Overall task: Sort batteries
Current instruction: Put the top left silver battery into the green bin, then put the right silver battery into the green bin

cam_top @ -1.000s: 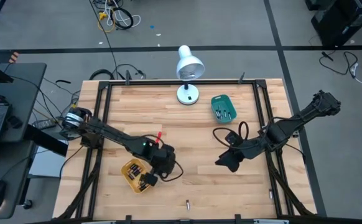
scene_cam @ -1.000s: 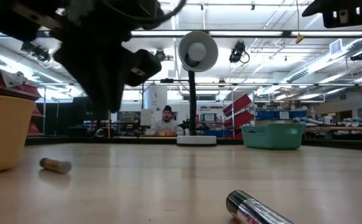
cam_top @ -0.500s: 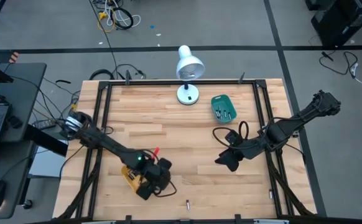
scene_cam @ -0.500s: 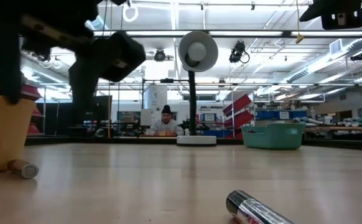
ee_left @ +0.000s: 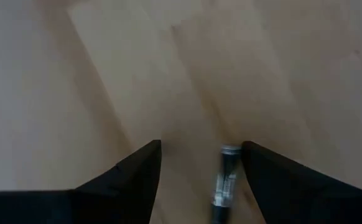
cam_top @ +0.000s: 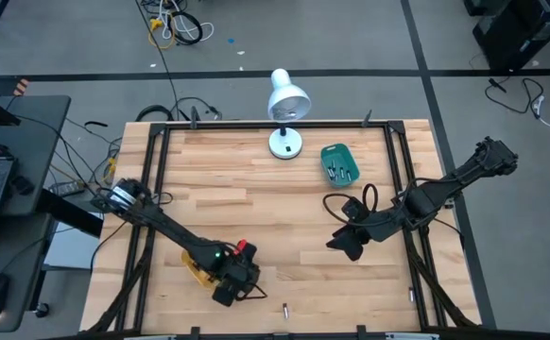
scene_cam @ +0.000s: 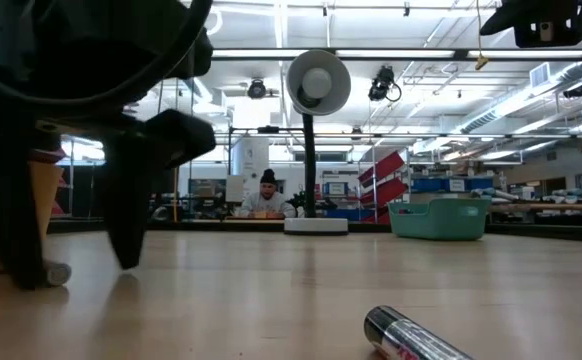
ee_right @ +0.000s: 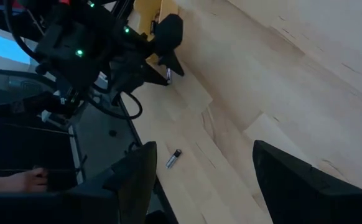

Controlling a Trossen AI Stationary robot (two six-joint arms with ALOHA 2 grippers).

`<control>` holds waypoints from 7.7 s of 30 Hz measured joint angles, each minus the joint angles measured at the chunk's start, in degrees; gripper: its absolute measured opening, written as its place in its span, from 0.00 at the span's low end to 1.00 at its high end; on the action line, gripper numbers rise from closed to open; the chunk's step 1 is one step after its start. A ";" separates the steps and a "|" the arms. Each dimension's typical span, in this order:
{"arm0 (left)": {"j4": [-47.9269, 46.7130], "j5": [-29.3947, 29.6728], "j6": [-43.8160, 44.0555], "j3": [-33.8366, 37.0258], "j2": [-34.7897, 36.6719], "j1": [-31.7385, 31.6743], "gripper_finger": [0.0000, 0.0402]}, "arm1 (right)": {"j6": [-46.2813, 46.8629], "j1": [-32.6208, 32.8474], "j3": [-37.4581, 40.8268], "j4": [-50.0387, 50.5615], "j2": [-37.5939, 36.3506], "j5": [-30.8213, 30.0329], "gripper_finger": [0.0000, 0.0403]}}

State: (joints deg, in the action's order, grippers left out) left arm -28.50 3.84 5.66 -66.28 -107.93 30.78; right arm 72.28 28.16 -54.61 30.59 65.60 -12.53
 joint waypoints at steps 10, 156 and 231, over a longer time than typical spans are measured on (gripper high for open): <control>-0.39 -2.05 1.13 -0.02 -0.12 0.20 0.38 | -0.49 0.00 0.00 0.02 0.00 0.00 0.62; 69.31 -18.72 11.42 -28.11 -24.27 -29.88 0.54 | 34.05 25.33 23.69 -10.23 14.84 48.00 0.54; 63.26 -16.97 9.34 -28.11 -24.27 -27.01 0.54 | -14.87 25.70 18.69 18.14 15.15 37.07 0.00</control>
State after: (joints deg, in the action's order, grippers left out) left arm 34.76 -13.13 15.00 -94.39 -132.20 3.77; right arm 57.41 53.87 -35.92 48.73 80.75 24.53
